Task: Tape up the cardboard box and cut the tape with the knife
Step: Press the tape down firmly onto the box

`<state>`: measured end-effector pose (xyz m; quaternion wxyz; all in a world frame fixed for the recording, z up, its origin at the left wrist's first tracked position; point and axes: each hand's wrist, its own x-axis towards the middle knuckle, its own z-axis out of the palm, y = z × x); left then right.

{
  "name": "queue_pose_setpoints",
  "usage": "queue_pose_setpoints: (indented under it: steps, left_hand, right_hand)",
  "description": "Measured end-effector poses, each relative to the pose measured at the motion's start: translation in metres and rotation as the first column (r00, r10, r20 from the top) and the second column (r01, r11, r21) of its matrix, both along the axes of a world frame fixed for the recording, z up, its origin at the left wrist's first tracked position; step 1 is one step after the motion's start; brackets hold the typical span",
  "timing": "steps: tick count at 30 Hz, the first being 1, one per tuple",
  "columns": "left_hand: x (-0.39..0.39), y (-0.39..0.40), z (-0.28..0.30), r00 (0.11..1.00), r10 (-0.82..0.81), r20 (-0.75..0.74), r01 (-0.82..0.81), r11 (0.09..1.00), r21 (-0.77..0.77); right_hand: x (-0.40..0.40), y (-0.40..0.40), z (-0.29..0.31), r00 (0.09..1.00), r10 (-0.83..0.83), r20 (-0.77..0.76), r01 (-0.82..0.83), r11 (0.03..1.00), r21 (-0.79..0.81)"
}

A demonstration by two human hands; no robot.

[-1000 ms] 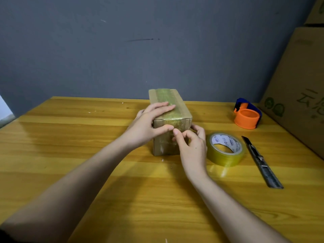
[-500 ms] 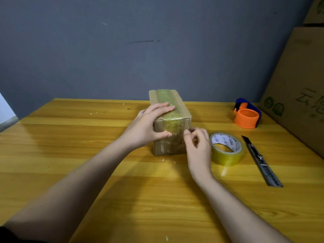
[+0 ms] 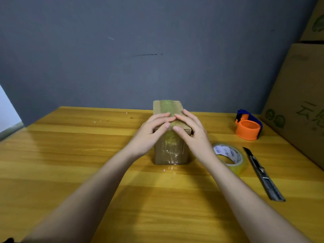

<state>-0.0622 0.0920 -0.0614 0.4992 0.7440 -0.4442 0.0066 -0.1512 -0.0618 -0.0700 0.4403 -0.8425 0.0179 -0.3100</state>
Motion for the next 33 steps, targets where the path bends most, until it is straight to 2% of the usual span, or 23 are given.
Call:
queue_pose_setpoints:
  steps: [8, 17, 24, 26, 28, 30, 33]
  left_hand:
    - [0.008, -0.001, -0.005, 0.995, -0.041, 0.088, 0.040, 0.999, 0.013]
    - [0.009, 0.002, -0.005, 0.983, -0.044, 0.179, 0.033, 0.997, 0.063]
    - [0.010, 0.003, -0.003, 0.971, -0.077, 0.226, 0.058, 0.994, 0.091]
    - [0.008, 0.002, -0.002, 0.977, -0.076, 0.201, 0.059, 0.994, 0.088]
    - [0.003, 0.000, 0.000, 0.992, -0.058, 0.115, 0.054, 0.998, 0.035]
    - [-0.002, -0.005, -0.001, 0.999, -0.022, 0.043, 0.025, 0.998, -0.056]
    - [-0.009, -0.013, -0.004, 0.998, 0.063, 0.015, -0.060, 0.987, -0.148]
  right_hand:
    - [-0.001, -0.009, -0.005, 1.000, -0.008, 0.004, 0.009, 0.978, -0.206]
    - [-0.010, -0.016, -0.001, 0.995, -0.026, -0.093, -0.018, 0.894, -0.447]
    - [-0.013, -0.019, 0.002, 0.990, -0.051, -0.129, -0.028, 0.837, -0.546]
    - [-0.014, -0.022, 0.004, 0.983, -0.041, -0.178, -0.063, 0.838, -0.542]
    - [-0.014, -0.023, 0.005, 0.979, 0.008, -0.202, -0.102, 0.881, -0.461]
    - [-0.015, -0.018, 0.004, 0.987, 0.055, -0.148, -0.102, 0.938, -0.332]
    - [-0.013, -0.009, 0.001, 0.999, 0.010, -0.045, -0.021, 0.971, -0.238]
